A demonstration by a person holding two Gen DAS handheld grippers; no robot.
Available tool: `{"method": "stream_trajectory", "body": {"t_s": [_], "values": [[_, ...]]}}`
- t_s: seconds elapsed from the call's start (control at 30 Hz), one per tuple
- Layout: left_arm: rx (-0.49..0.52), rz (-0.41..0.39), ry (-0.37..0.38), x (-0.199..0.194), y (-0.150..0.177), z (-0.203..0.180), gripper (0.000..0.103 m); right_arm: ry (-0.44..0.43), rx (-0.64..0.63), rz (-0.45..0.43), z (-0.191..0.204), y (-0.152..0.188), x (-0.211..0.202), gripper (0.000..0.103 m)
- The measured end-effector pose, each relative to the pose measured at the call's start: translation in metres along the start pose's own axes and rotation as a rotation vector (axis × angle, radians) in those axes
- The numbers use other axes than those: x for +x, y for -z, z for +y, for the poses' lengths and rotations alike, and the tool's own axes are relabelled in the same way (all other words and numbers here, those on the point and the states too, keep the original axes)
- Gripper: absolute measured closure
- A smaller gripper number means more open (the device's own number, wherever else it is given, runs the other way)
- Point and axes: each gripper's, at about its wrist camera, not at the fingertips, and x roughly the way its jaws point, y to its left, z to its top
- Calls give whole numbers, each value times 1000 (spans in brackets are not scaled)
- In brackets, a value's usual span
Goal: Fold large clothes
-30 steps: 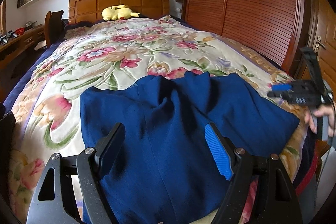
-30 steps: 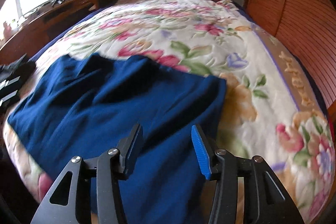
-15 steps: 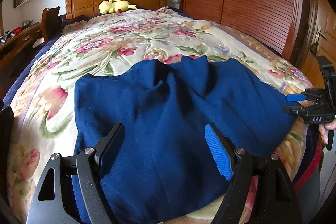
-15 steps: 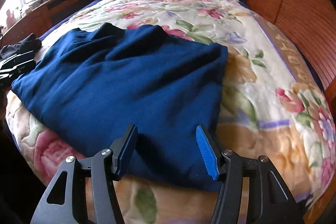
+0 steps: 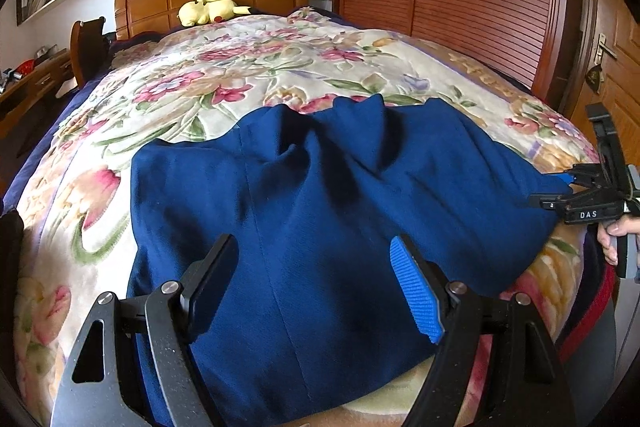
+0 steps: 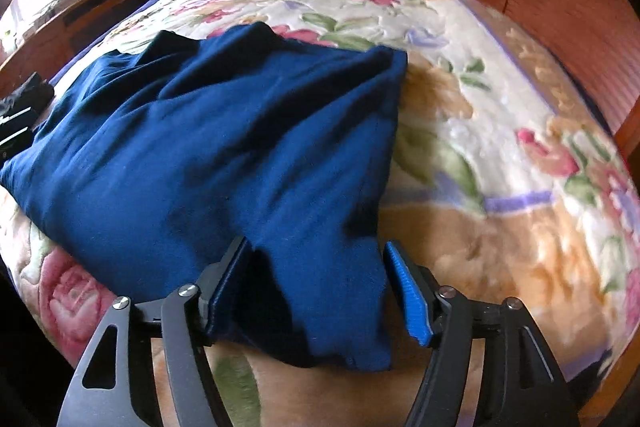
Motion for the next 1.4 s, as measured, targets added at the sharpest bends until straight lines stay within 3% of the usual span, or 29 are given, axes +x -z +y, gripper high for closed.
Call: {"method": "stream_trajectory", "body": {"t_s": [0.23,0.63,0.9,1.07,1.27,1.4], "values": [[22,13,18,-1,6,-11,24,-75,90,32,-13,-1,6,28],[59,33,90,3,13,-44,24,-126,108,39,-21,8,4,28],[120,90,75,26,17,-67,24,-137,120,20,-22,11,6,29],[96,100,94,30,17,-67,24,-142,133,17,-21,14,6,30],[100,105,90,33,18,-68,23,-203,142,20,-20,14,4,49],[96,109,96,34,18,-66,22,-230,136,4,-19,12,-3,70]]}}
